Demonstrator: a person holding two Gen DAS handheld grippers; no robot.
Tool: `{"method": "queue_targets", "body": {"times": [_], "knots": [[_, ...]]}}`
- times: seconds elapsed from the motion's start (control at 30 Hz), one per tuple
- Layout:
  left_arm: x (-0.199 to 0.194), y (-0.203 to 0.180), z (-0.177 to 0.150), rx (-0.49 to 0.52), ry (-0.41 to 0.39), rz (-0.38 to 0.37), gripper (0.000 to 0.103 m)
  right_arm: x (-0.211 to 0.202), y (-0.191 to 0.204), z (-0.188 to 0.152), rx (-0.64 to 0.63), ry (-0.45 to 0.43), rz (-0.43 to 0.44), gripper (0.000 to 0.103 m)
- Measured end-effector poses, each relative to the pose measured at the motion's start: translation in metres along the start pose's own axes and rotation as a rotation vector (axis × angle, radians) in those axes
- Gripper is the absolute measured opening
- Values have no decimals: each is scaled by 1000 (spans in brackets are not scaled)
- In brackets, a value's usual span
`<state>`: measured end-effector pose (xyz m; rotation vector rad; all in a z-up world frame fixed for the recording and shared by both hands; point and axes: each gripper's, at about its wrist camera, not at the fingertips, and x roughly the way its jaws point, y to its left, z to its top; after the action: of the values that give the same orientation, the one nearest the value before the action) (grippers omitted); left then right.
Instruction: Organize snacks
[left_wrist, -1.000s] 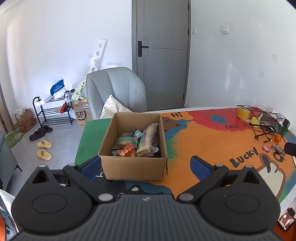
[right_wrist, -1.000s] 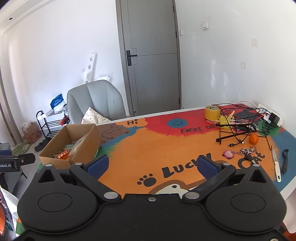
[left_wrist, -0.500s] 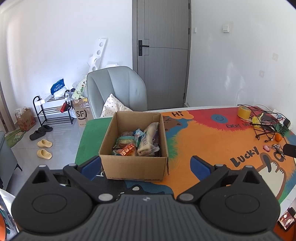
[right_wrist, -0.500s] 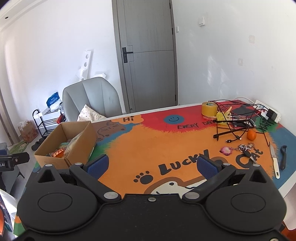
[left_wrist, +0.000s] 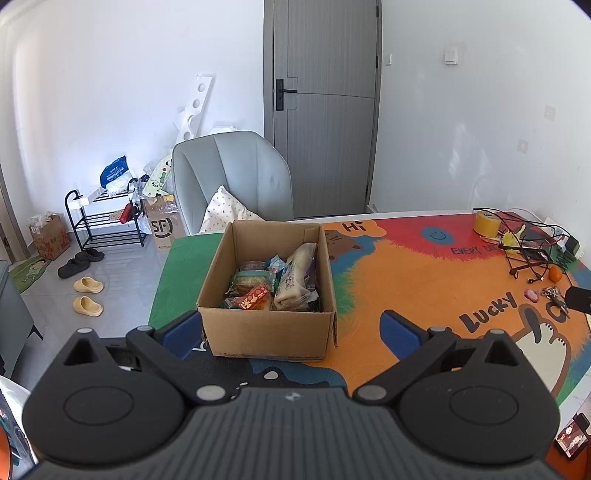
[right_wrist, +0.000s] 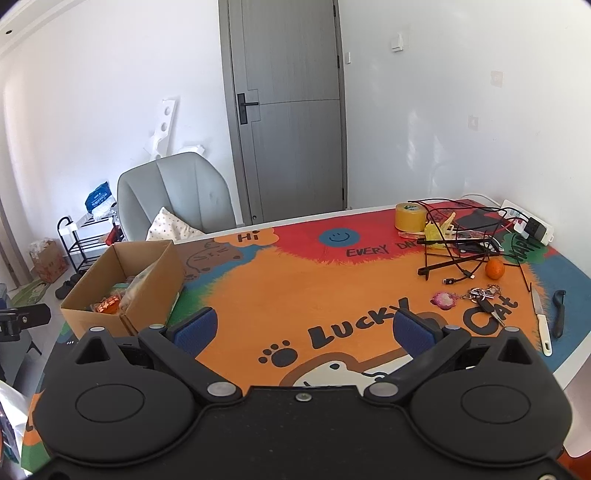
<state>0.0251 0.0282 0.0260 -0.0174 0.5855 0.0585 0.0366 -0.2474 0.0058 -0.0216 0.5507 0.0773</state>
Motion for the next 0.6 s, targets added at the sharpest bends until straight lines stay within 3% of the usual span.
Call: {"method": "queue_targets", "body": {"times": [0.6], "knots": [[1,-1,-2,13,8,-7,102,3,1,-1,-6,5,-6,103]]}}
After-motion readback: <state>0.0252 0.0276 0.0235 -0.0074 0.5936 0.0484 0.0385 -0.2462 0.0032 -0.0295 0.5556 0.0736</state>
